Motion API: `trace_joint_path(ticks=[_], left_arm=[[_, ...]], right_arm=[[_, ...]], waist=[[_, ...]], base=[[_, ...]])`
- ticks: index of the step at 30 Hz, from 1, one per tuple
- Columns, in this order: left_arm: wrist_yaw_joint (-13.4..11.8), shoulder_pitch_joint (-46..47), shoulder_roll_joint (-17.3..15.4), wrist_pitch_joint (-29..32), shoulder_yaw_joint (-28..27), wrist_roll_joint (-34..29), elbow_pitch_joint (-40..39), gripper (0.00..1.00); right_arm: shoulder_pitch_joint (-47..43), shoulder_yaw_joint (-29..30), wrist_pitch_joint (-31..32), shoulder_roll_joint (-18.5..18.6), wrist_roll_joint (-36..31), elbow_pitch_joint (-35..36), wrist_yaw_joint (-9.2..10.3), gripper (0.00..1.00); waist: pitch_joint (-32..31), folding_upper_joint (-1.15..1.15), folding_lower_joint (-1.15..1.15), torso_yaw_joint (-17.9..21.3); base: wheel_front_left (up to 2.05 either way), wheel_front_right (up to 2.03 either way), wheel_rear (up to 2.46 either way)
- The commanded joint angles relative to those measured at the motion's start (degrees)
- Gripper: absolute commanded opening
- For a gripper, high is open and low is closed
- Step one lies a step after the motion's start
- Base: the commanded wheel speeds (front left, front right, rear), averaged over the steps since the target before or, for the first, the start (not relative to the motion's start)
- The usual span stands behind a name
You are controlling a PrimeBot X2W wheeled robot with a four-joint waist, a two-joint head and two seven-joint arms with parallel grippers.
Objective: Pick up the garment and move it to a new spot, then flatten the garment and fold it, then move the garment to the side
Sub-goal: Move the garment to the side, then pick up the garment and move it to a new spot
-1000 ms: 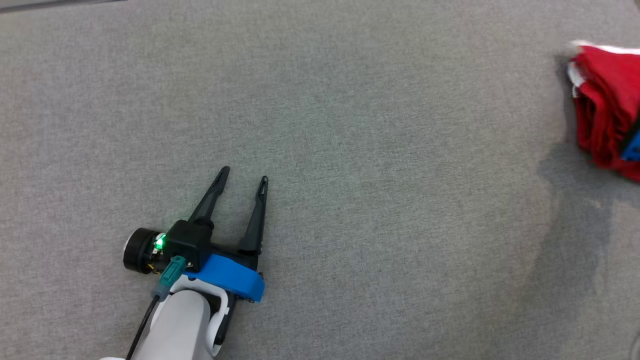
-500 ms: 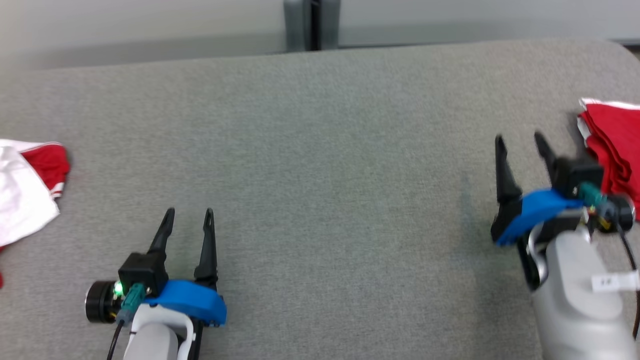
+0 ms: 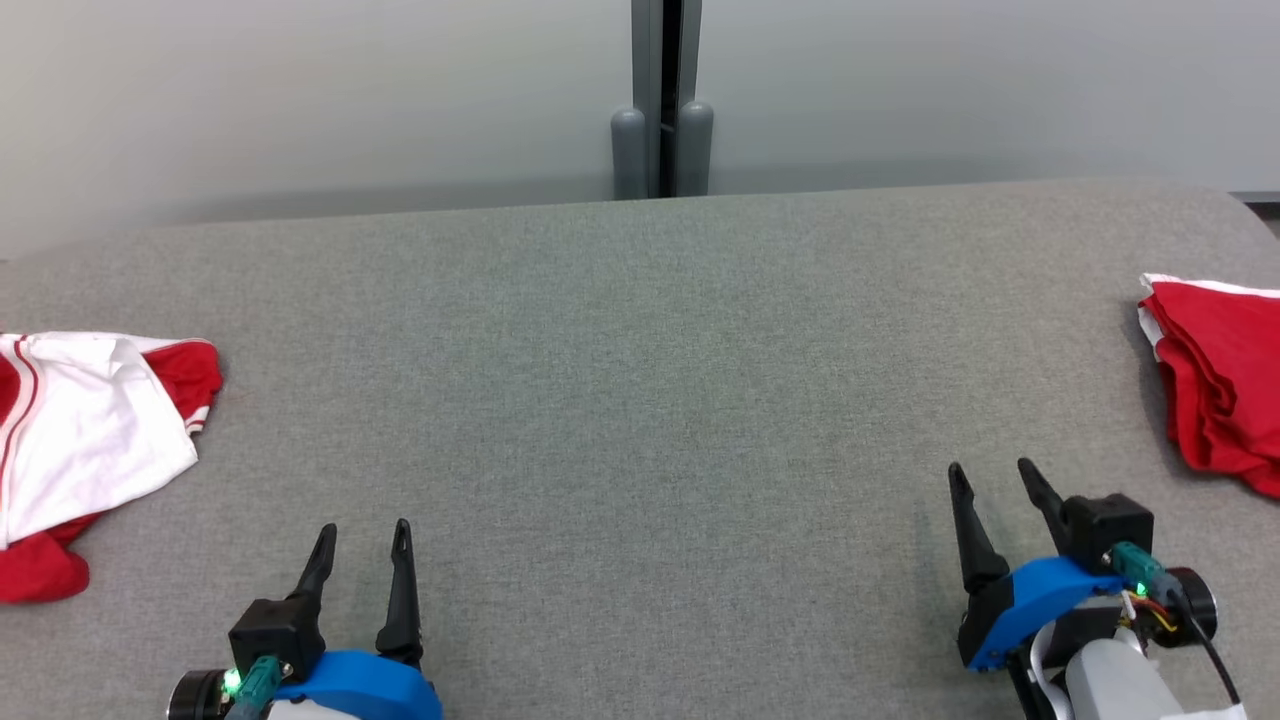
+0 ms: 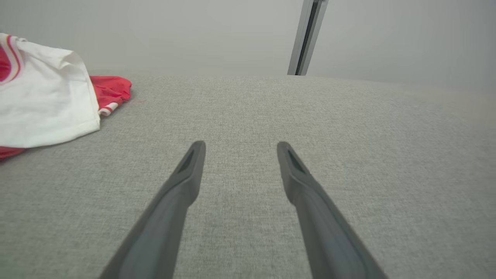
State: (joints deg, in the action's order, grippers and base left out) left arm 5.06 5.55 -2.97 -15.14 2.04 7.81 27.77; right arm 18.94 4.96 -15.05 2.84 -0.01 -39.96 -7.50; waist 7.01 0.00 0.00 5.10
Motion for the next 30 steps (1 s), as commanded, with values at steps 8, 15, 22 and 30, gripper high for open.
trace_joint_path(ticks=[8, 15, 22, 30], left_arm=[[-1.25, -2.08, 0.08, 0.0, 1.68, 2.27, -0.94, 1.0], [-1.75, -0.25, 0.03, 0.0, 1.31, 3.83, -0.05, 1.0], [-3.11, 0.45, 0.06, 0.0, -2.99, 4.87, 0.14, 1.0], [-3.86, -0.47, 0.12, 0.0, -7.36, 6.04, 0.25, 1.0]], right_arm=[[-3.66, -0.87, -0.16, 0.15, 0.86, 0.67, 0.02, 1.0], [-2.53, -2.14, -0.16, 0.13, 1.16, 1.44, 0.02, 1.0], [-2.14, -4.51, -0.16, 0.12, 2.23, 1.99, 0.02, 1.0], [-0.94, -7.74, -0.16, 0.14, 2.98, 2.15, 0.02, 1.0]], waist=[[-2.26, 0.0, 0.0, 0.29], [-0.55, 0.0, 0.0, -2.71], [1.18, 0.0, 0.0, -10.42], [2.21, 0.0, 0.0, -19.07]], base=[[0.0, 0.0, 0.0], [0.0, 0.0, 0.0], [0.0, 0.0, 0.0], [0.0, 0.0, 0.0]])
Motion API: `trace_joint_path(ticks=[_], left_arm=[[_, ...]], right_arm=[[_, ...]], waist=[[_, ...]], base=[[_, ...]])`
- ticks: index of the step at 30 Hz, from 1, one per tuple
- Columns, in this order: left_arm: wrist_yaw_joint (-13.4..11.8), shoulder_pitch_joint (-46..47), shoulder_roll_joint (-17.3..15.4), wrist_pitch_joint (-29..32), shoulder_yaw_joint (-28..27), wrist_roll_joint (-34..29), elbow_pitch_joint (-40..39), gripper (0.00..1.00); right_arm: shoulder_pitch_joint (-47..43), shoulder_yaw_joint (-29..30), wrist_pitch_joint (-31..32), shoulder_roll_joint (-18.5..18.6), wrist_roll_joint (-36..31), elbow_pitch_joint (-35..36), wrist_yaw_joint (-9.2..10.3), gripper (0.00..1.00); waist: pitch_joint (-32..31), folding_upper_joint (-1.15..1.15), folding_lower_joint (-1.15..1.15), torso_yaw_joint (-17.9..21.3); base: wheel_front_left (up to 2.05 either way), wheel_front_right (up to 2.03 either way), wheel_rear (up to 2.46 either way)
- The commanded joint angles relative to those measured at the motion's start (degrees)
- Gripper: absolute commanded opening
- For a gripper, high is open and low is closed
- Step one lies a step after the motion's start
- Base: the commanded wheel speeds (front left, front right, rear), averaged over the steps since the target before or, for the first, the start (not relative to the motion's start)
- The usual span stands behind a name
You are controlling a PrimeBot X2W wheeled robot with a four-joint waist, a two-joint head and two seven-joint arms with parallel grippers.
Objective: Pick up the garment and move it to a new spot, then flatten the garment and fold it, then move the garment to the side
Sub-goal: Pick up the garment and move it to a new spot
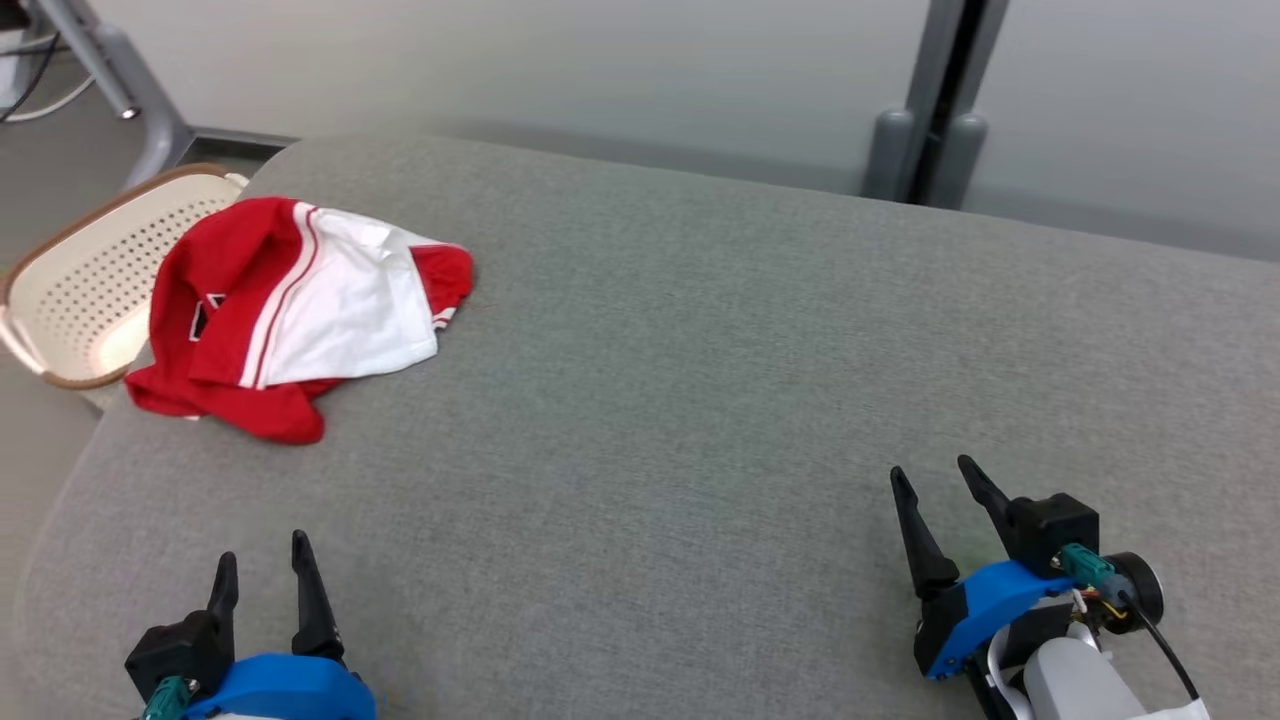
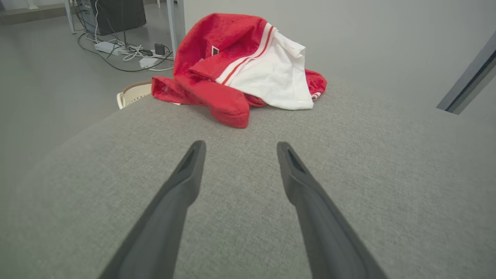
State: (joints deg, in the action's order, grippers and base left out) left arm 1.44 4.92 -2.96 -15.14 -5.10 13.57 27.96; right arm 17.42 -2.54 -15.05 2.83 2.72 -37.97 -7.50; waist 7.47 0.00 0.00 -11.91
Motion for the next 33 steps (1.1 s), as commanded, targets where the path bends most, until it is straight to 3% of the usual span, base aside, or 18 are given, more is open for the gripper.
trace_joint_path(ticks=[1, 11, 15, 22, 33], left_arm=[[-0.17, 0.03, 0.09, 0.0, -0.64, 0.54, 0.1, 1.0], [0.79, 2.28, 0.08, 0.0, -4.0, 2.07, 1.27, 1.0], [3.6, 7.48, -0.58, 0.0, -7.57, 2.03, 3.09, 1.0], [5.66, 18.87, -6.64, 0.0, -9.36, 1.54, 8.8, 1.0], [6.18, 33.89, -15.08, 1.98, -5.49, 3.7, 23.0, 1.0]], right_arm=[[0.81, -0.67, -0.16, 0.15, 0.38, 0.12, 0.02, 1.0], [2.94, -2.72, -0.17, 0.2, 0.29, 0.46, 0.02, 1.0], [4.25, -1.48, -0.17, 0.19, -0.45, 2.1, 0.02, 1.0], [6.66, 1.78, -0.16, 0.17, -2.01, 6.05, 0.02, 1.0], [7.96, 5.16, 0.04, 0.61, -3.5, 6.96, 0.08, 1.0]], waist=[[1.85, 0.0, 0.0, -2.81], [4.16, 0.0, 0.0, -4.46], [7.1, 0.0, 0.0, -2.8], [12.52, 0.0, 0.0, 0.01], [18.91, 0.0, 0.0, 3.12]], base=[[0.0, 0.0, 0.0], [0.0, 0.0, 0.0], [0.0, 0.0, 0.0], [0.0, 0.0, 0.0], [0.0, 0.0, 0.0]])
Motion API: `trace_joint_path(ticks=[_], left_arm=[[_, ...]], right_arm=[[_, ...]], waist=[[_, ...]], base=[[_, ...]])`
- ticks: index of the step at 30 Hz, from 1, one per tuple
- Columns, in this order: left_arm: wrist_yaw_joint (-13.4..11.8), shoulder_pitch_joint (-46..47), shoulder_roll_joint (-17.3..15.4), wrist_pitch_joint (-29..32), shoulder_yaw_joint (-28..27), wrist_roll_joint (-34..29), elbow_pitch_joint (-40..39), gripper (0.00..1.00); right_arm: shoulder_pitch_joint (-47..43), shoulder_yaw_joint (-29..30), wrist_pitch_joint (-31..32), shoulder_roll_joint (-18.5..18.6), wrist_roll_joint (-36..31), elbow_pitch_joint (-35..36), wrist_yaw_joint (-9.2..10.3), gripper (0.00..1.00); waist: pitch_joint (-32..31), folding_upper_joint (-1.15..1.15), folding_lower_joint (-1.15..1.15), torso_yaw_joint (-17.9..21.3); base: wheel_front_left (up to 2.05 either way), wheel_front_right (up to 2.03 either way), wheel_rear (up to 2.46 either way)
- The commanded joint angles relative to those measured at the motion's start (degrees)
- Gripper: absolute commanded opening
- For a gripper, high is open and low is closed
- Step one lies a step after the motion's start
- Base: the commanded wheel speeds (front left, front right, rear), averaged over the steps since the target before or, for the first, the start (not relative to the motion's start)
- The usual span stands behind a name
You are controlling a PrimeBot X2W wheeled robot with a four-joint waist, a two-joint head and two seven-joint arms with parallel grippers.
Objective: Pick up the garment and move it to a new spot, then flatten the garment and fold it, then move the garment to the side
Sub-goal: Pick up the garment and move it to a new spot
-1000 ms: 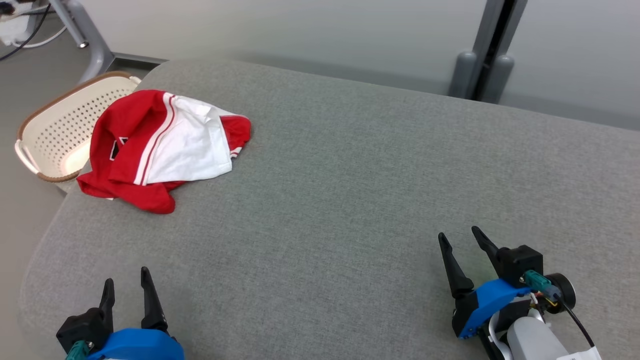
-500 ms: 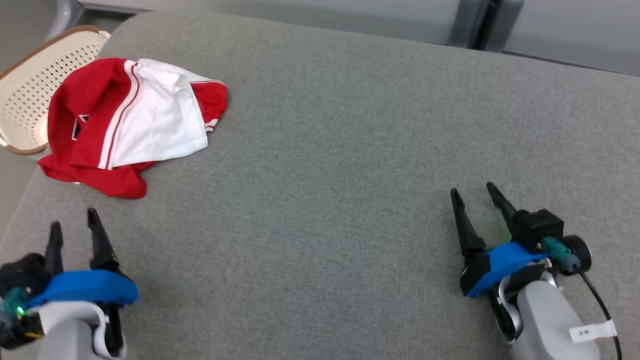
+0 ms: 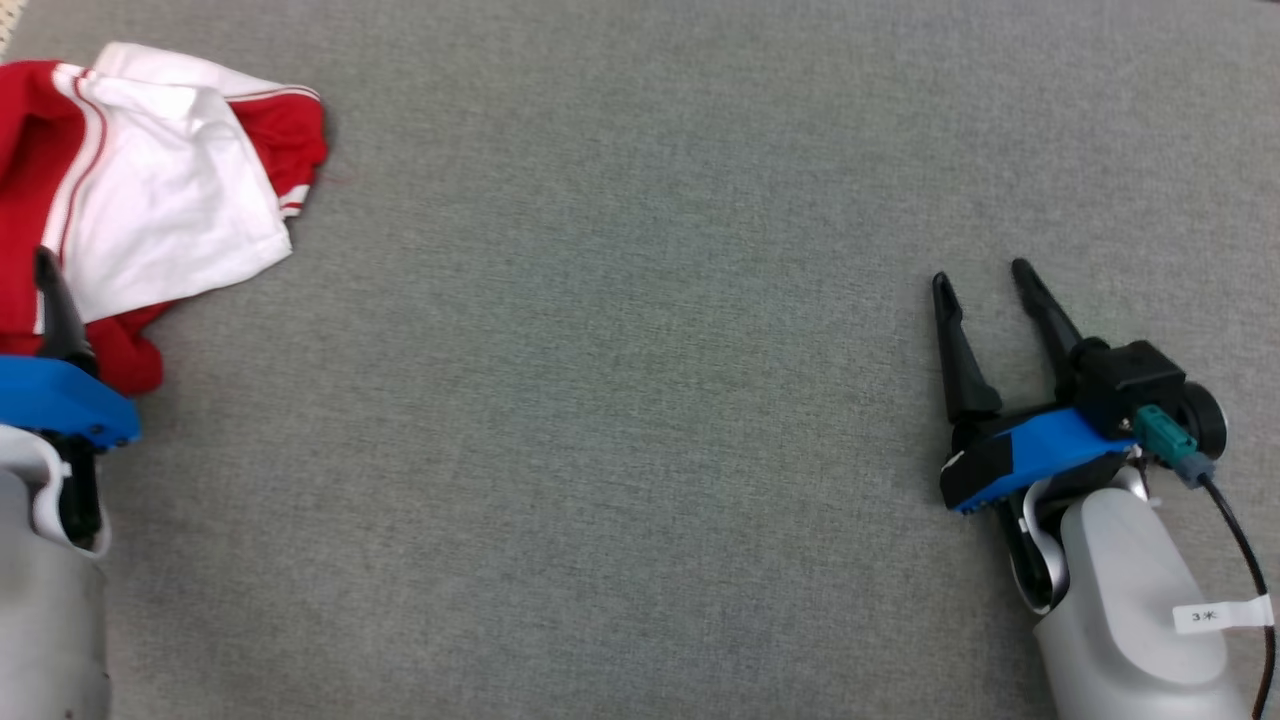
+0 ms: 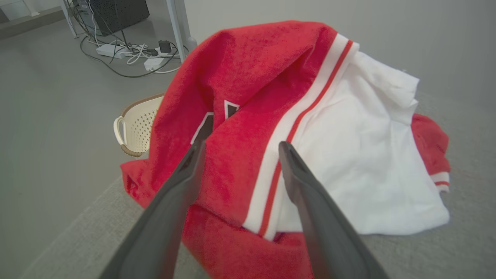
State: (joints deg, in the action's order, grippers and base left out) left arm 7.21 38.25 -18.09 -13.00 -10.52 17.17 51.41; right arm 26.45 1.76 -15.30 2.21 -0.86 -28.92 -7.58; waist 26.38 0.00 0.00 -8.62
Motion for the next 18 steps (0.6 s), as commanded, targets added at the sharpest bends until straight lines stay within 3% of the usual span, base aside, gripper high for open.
trace_joint_path(ticks=[1, 7, 8, 9, 10, 18], left_arm=[[0.41, 1.55, -0.83, 0.58, 0.19, 0.63, 0.98, 1.0], [0.27, 4.98, -3.06, 6.91, 2.62, 3.27, 8.69, 1.0], [0.27, 5.07, -2.75, 7.68, 3.36, 3.64, 9.55, 0.96], [0.27, 5.03, -2.34, 7.81, 3.91, 4.23, 9.93, 0.36], [0.28, 4.91, -2.11, 7.25, 4.32, 4.62, 10.13, 0.0], [0.27, 5.74, -2.59, 1.5, 12.68, 7.79, 4.77, 0.0]], right_arm=[[-0.83, 1.34, 0.29, 1.27, -0.06, -1.99, 0.15, 1.0], [0.0, 2.55, 0.44, 1.39, -0.71, -1.86, 0.16, 1.0], [-0.02, 2.67, 0.44, 1.39, -0.76, -1.89, 0.17, 1.0], [-0.03, 2.8, 0.44, 1.39, -0.68, -1.96, 0.17, 1.0], [-0.07, 2.85, 0.44, 1.39, -0.49, -2.09, 0.18, 1.0], [-2.53, 1.86, 0.4, 0.92, 1.48, -2.99, 0.14, 1.0]], waist=[[0.53, 0.0, 0.0, 0.14], [2.58, 0.0, 0.0, 1.6], [2.68, 0.0, 0.0, 1.72], [2.72, 0.0, 0.0, 1.84], [2.66, 0.0, 0.0, 1.95], [-1.79, 0.0, 0.0, 1.71]], base=[[0.0, 0.0, 0.0], [0.0, 0.0, 0.0], [0.0, 0.0, 0.0], [0.0, 0.0, 0.0], [0.0, 0.0, 0.0], [0.0, 0.0, 0.0]])
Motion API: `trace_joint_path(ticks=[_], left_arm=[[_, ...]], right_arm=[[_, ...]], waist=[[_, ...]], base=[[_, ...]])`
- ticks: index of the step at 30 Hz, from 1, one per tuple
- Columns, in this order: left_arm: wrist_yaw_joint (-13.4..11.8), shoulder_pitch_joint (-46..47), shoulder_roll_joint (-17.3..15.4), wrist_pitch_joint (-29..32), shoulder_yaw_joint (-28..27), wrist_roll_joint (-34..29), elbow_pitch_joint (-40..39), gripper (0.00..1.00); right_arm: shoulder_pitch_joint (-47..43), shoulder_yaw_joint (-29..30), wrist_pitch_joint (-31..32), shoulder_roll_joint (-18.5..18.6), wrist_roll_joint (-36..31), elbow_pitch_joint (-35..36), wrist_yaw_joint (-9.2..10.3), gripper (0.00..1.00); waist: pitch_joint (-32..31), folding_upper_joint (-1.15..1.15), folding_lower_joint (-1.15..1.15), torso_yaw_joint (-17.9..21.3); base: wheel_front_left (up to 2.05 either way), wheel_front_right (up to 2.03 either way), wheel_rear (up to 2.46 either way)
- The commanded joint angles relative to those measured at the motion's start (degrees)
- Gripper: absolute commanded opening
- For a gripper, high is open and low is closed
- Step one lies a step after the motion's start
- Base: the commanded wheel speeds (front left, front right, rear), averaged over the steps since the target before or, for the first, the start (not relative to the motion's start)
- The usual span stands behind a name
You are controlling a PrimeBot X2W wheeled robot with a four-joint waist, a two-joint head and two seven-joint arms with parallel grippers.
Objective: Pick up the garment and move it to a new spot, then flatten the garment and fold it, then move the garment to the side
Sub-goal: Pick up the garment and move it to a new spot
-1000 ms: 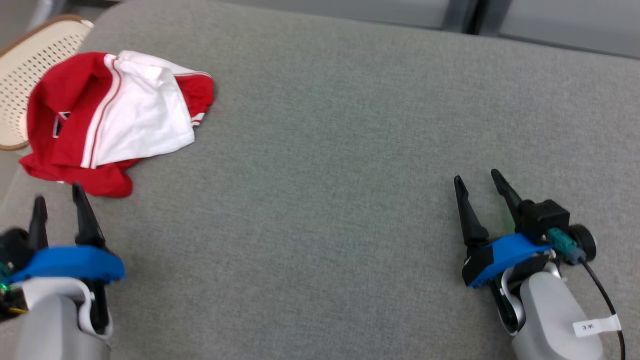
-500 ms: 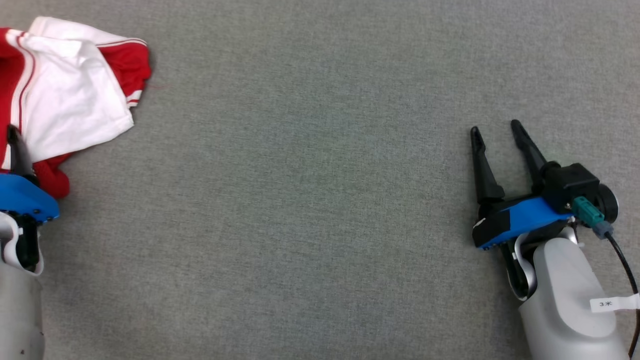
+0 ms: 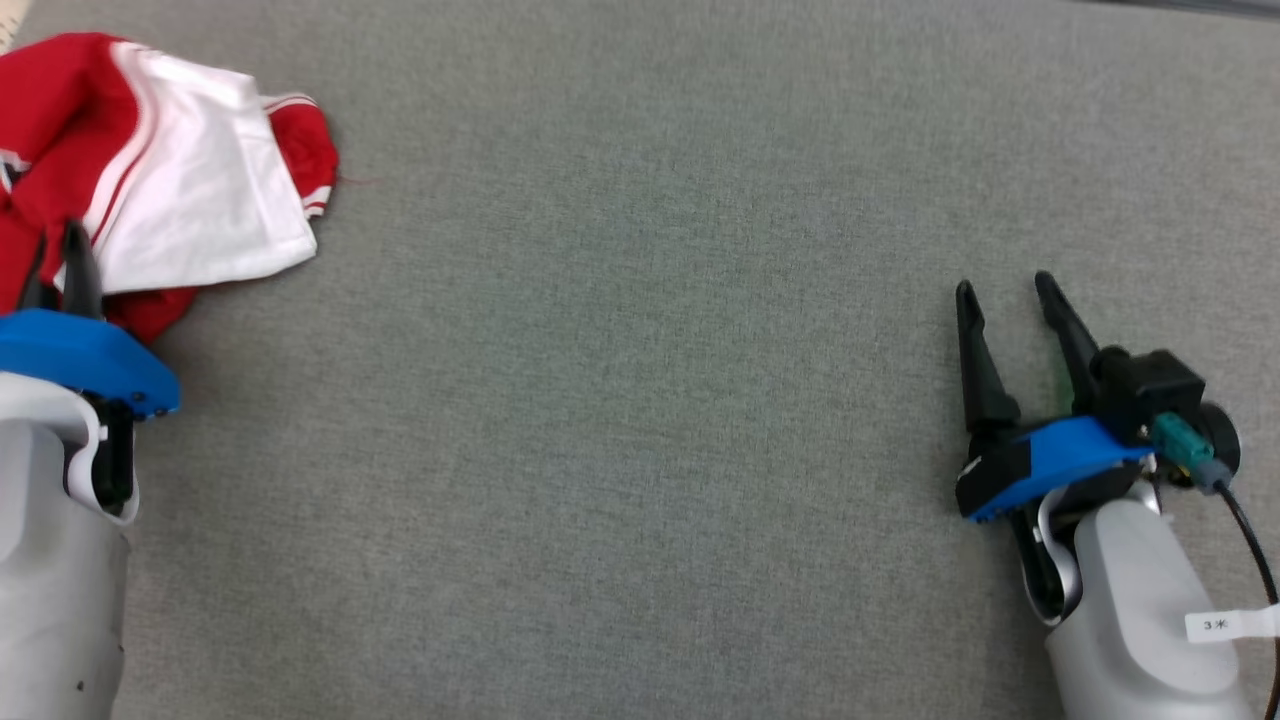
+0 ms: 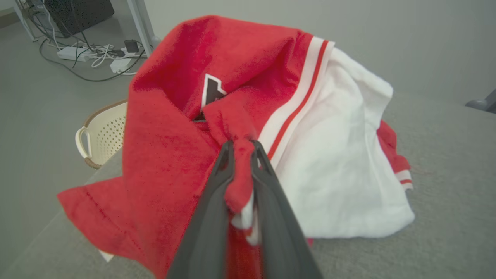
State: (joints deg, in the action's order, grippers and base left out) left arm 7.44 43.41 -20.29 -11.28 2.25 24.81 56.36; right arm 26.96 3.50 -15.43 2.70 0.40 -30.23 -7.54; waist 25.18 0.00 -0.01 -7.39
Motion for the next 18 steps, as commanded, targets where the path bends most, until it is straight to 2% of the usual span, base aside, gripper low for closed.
trace_joint_path(ticks=[1, 6, 10, 15, 18], left_arm=[[0.04, 0.88, -0.65, -0.67, 1.24, 0.59, -1.45, 0.0], [0.05, 2.05, -1.86, -2.53, 7.85, 2.67, -10.2, 0.0], [0.05, 2.41, -1.52, -3.14, 13.01, 4.54, -18.5, 0.0], [0.05, 1.12, 1.6, -2.79, 19.1, 6.81, -26.83, 0.0], [0.05, 0.3, 4.62, -2.62, 22.3, 7.56, -30.07, 0.0]], right_arm=[[-3.19, -0.21, 0.51, 0.34, 0.56, -1.82, 0.1, 1.0], [-4.51, -1.68, 0.33, 0.32, 3.2, -2.3, 0.06, 1.0], [-6.08, -2.98, 0.29, 0.32, 4.95, -2.65, 0.06, 1.0], [-8.09, -4.13, 0.29, 0.31, 6.63, -2.99, 0.06, 1.0], [-8.95, -4.56, 0.29, 0.32, 7.34, -2.86, 0.06, 1.0]], waist=[[-1.48, 0.0, 0.01, 0.49], [-6.08, 0.0, 0.01, 1.47], [-9.57, 0.0, 0.01, 3.57], [-12.66, 0.0, 0.01, 7.81], [-13.52, 0.0, 0.01, 10.94]], base=[[0.0, 0.0, 0.0], [0.0, 0.0, 0.0], [0.0, 0.0, 0.0], [0.0, 0.0, 0.0], [0.0, 0.0, 0.0]])
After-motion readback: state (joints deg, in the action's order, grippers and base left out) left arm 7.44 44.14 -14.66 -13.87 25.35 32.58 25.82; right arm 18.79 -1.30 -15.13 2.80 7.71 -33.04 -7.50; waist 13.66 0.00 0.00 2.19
